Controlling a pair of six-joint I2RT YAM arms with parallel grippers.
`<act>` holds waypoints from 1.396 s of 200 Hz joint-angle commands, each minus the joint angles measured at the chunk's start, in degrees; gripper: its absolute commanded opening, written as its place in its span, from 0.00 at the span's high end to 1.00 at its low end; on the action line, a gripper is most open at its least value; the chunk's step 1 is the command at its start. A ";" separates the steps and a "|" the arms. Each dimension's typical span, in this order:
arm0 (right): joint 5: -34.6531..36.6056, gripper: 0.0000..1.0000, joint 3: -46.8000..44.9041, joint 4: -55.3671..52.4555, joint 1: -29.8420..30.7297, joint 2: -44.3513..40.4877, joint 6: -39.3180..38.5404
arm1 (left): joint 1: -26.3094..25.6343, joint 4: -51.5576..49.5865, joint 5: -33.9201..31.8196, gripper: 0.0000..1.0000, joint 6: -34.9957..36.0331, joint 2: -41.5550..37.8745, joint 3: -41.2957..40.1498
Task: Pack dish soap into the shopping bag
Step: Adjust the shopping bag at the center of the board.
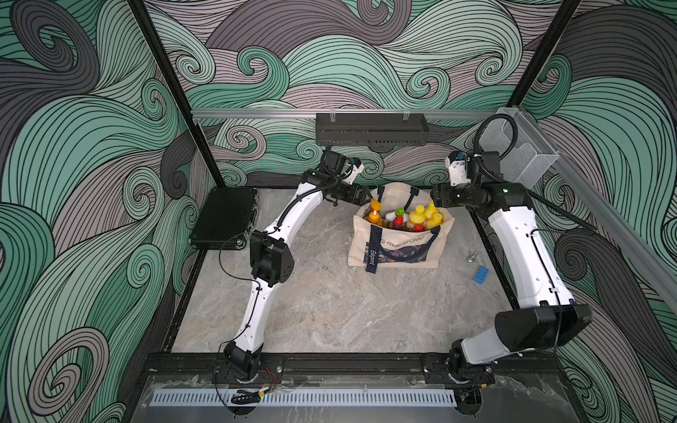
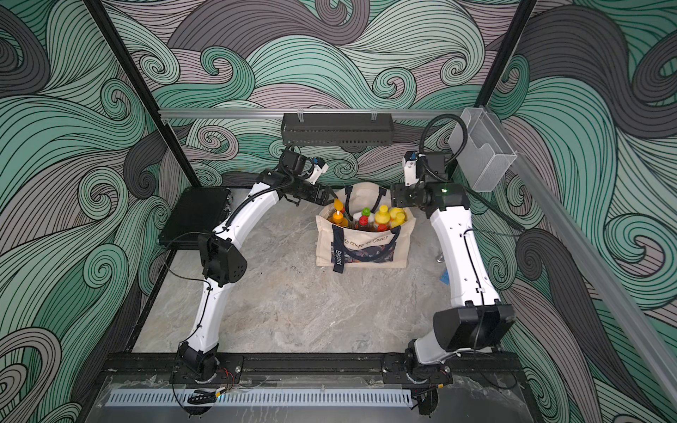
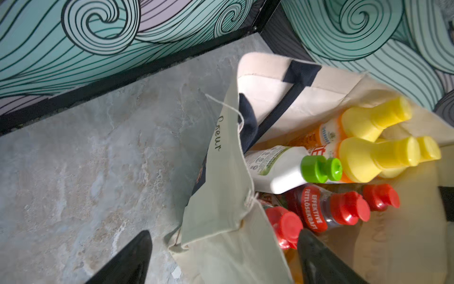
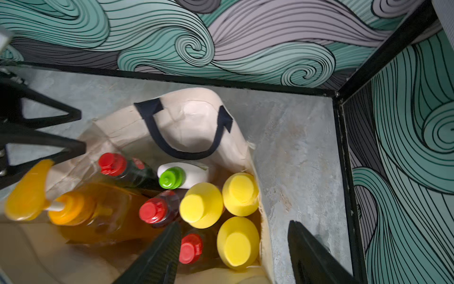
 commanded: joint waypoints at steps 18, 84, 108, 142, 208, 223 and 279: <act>-1.63 0.30 2.66 -4.79 -1.77 5.76 0.73 | -0.22 -3.29 -2.39 0.20 0.89 1.44 1.70; -2.06 0.43 3.05 -4.72 -3.84 11.24 0.77 | -0.79 -3.98 -3.22 0.41 0.72 0.55 0.07; -2.65 0.48 4.44 -4.74 -4.14 12.56 1.00 | -1.05 -3.65 -3.36 0.50 0.67 -0.17 -1.05; -5.33 0.44 5.43 -4.34 -5.72 12.78 2.21 | -1.42 -3.83 -3.53 0.55 0.72 -0.87 -1.84; -9.90 0.34 4.23 -1.18 -7.24 7.89 3.86 | -1.85 -2.97 -4.31 0.55 0.63 -2.77 -3.17; -10.68 0.35 4.94 -0.90 -7.53 8.88 4.03 | -1.85 -2.69 -4.41 0.55 0.63 -3.07 -3.53; -10.65 0.37 9.13 -2.36 -7.49 16.72 2.98 | -2.45 -2.64 -4.32 0.58 0.76 -3.22 -3.54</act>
